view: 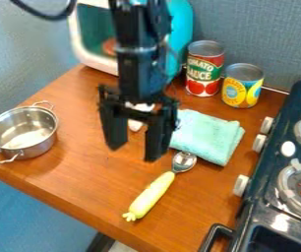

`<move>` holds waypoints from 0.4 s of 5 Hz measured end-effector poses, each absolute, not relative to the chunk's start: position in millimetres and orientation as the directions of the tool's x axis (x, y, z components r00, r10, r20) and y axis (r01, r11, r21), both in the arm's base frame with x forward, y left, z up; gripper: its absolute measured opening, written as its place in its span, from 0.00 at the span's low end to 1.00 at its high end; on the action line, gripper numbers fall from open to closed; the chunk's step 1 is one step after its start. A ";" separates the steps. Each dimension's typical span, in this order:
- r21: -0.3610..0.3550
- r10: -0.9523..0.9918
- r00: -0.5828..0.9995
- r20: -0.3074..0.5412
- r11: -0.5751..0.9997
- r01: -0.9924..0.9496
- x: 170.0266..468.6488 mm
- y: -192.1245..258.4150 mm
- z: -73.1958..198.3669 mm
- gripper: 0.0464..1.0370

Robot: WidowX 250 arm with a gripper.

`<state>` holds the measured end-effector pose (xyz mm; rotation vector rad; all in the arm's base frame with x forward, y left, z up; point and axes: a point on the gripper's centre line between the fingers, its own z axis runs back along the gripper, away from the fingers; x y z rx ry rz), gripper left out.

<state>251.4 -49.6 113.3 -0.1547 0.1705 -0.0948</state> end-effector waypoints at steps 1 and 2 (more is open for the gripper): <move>-0.034 -0.139 0.982 -0.124 0.990 0.136 255.8 -45.4 131.0 0.96; 0.092 -0.222 0.970 -0.098 0.969 0.231 261.8 -38.5 131.1 0.96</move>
